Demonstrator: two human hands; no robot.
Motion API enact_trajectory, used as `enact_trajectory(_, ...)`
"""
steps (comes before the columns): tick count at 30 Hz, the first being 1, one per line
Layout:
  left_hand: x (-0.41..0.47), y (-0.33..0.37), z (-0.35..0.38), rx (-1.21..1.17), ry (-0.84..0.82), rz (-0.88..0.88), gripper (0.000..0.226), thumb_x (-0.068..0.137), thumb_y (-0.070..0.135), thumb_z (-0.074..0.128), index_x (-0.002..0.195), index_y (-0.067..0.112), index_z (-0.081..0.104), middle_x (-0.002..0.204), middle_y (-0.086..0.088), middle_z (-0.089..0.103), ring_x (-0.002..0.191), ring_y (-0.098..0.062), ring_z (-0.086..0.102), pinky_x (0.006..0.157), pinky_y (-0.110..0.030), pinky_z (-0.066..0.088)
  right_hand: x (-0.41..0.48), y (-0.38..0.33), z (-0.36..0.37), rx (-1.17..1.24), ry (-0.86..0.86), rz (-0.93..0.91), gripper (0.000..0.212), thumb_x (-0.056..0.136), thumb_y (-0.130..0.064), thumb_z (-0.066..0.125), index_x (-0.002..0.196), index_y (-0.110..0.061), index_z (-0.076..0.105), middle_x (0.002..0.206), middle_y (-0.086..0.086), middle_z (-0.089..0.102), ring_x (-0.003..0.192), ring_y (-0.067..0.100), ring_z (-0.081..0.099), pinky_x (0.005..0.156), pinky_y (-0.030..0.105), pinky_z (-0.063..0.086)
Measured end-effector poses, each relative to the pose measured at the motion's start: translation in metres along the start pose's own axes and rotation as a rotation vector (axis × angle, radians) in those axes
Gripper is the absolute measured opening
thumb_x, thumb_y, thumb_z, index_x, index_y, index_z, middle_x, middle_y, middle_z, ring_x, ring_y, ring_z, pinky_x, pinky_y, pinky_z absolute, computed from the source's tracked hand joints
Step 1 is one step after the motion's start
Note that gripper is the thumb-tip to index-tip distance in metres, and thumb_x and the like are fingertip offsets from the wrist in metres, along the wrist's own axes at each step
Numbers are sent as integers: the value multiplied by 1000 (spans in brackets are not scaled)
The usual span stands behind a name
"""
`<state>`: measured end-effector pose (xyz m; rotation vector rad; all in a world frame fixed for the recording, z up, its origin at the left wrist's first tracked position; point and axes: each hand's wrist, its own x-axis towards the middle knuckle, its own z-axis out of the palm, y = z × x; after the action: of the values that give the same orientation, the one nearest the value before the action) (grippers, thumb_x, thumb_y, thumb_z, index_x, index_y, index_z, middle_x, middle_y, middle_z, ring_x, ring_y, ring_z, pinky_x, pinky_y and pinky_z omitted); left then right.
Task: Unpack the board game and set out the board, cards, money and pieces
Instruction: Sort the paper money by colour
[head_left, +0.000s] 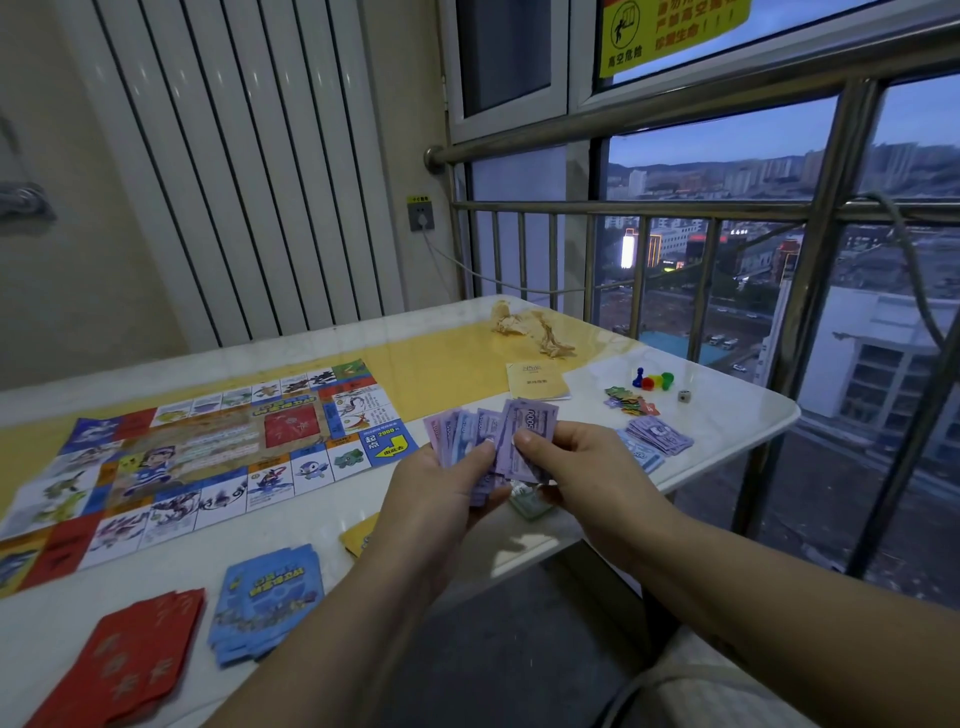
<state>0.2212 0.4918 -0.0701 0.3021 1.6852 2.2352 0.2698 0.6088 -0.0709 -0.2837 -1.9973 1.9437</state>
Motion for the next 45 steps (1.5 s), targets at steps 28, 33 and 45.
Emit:
enact_trajectory(28,4,4,27,-247,69,-278,10,90,16,60,88,6,61,68,-3,63,57,-7,57,35,-12,37,30,-20,-48,-468,78,-49,26,101,-19,40,120,-17,57,101,3,64,79,12,56,72,30,47)
enact_trajectory(33,7,13,22,-380,10,-330,21,99,12,40,99,-2,56,91,-12,62,79,-17,57,59,-23,45,70,-12,-128,-1010,216,-15,40,100,-17,39,140,-9,42,126,13,57,101,21,54,78,22,40)
enact_trajectory(45,8,2,25,-333,-110,-298,25,96,-4,41,118,-6,52,95,-14,71,76,-18,71,52,-21,56,63,9,-120,-1195,366,-105,44,98,-36,44,138,-19,45,136,10,48,126,29,35,102,40,33)
